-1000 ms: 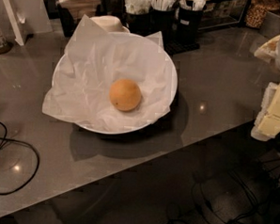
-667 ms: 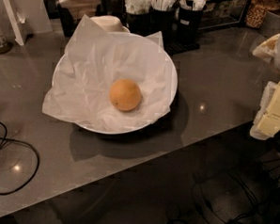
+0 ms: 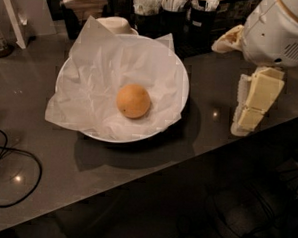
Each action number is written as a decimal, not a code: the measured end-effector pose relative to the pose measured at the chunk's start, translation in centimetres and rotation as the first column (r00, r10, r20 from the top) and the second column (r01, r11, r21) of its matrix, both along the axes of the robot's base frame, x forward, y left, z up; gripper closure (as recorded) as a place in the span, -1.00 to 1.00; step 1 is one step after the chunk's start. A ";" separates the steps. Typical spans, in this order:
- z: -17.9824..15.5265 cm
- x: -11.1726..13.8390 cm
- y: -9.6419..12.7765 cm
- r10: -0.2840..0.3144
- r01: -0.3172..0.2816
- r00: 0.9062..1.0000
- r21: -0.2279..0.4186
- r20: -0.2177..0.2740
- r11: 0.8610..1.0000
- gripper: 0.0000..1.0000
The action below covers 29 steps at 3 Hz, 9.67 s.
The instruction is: Pick orange from white bowl
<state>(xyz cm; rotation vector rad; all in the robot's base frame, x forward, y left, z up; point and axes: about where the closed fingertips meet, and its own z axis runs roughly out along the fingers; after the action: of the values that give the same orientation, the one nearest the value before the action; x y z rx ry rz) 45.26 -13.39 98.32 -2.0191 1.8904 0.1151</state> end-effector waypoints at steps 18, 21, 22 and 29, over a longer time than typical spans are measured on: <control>-10.5 10.2 16.5 0.254 -0.243 0.954 0.088 -0.158 0.966 -0.47; -12.1 7.9 16.0 0.227 -0.207 0.960 0.127 -0.163 0.970 -0.40; -13.1 8.1 15.2 0.201 -0.177 0.963 0.141 -0.181 0.974 -0.40; -3.3 -0.3 14.1 0.364 -0.402 0.915 0.480 0.175 0.780 1.00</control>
Offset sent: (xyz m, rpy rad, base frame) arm 0.0412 0.1269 0.0041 0.0754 -0.0102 0.3503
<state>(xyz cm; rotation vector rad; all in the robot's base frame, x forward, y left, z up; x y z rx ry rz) 45.01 0.67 95.05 -1.9538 1.1999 0.5780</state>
